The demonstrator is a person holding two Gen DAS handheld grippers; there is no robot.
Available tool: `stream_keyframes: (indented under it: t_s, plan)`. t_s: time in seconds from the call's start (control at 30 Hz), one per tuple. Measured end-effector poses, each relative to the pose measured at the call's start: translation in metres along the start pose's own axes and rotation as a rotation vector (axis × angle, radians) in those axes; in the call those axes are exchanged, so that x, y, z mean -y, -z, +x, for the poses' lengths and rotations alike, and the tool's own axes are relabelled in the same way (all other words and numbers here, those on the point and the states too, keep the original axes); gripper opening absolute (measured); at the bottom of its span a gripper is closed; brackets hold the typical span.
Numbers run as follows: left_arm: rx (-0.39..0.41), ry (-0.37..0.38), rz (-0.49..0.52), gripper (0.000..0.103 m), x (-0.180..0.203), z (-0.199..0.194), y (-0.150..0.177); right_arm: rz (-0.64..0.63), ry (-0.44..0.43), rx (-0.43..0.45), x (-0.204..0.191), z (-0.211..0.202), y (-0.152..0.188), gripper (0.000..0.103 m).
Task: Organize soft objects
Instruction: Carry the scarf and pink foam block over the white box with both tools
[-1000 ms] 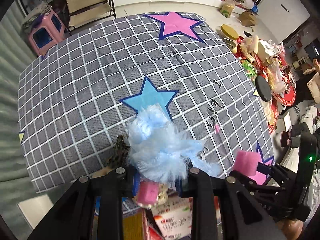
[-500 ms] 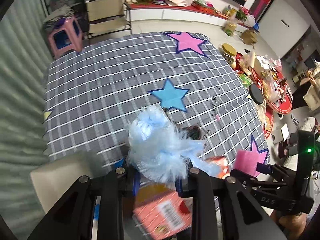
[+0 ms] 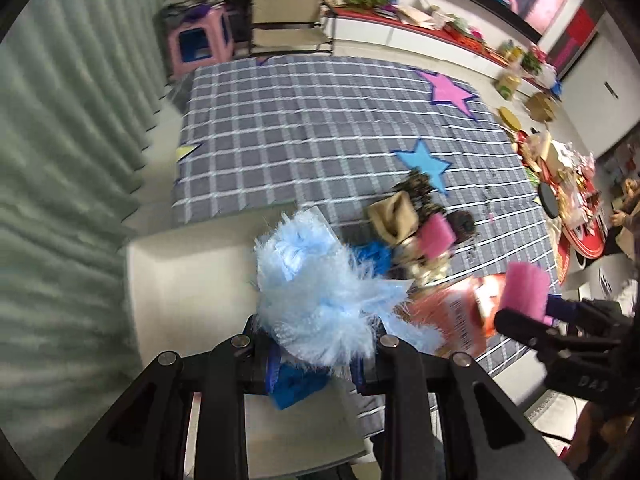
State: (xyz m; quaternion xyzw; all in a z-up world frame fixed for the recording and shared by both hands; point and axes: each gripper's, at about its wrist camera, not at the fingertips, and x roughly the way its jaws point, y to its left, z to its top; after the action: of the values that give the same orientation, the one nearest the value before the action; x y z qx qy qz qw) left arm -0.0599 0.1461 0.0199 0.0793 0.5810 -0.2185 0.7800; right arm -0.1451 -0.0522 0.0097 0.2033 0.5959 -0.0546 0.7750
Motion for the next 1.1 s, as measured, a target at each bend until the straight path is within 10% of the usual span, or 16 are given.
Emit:
stream_keyframes:
  t_s: [0.63, 1.1]
  plan:
    - [-0.059, -0.142, -0.123, 0.029, -0.091, 0.011, 0.064, -0.275, -0.031, -0.099, -0.132, 0.046, 0.011, 0.074]
    - [-0.077, -0.144, -0.139, 0.029, -0.096, 0.023, 0.065, -0.337, -0.007, -0.130, -0.151, 0.059, 0.005, 0.074]
